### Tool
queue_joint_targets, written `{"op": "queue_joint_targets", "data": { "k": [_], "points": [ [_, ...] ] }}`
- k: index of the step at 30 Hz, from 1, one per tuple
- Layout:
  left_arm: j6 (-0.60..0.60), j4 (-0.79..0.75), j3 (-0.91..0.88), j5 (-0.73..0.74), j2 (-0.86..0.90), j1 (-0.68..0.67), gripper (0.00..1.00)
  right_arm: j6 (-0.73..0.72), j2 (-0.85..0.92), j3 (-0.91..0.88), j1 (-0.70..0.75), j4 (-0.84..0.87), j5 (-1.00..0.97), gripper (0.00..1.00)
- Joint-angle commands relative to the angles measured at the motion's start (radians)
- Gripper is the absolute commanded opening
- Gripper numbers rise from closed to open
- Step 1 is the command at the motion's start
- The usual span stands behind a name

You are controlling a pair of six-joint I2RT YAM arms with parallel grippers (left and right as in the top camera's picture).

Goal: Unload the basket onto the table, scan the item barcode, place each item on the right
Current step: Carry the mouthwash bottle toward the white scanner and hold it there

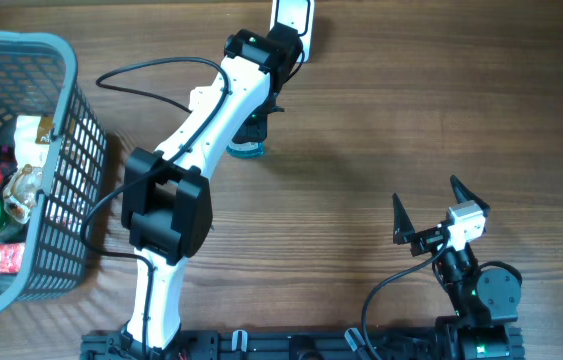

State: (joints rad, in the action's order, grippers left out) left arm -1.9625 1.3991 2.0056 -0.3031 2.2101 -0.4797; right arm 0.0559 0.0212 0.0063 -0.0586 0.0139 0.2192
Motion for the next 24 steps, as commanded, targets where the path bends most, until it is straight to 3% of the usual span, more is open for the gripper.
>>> {"op": "queue_joint_targets", "data": {
  "k": [1,2,7,13,24],
  "points": [
    [-0.063,-0.015,-0.012,0.042,0.002,0.0,0.86,-0.01,-0.007,-0.001,-0.006,0.002,-0.01,1.0],
    [-0.058,-0.014,-0.012,0.042,0.002,0.0,1.0,-0.01,-0.007,-0.001,-0.006,0.002,-0.01,1.0],
    [-0.058,0.018,-0.011,0.027,-0.023,0.0,1.0,-0.011,-0.007,-0.001,-0.006,0.002,-0.01,1.0],
    [-0.058,0.032,-0.011,-0.126,-0.111,0.001,1.0,-0.011,-0.007,-0.001,-0.006,0.002,-0.01,1.0],
    [-0.058,0.033,-0.011,-0.125,-0.111,0.005,1.0,-0.01,-0.007,-0.001,-0.006,0.002,-0.01,1.0]
  ]
}}
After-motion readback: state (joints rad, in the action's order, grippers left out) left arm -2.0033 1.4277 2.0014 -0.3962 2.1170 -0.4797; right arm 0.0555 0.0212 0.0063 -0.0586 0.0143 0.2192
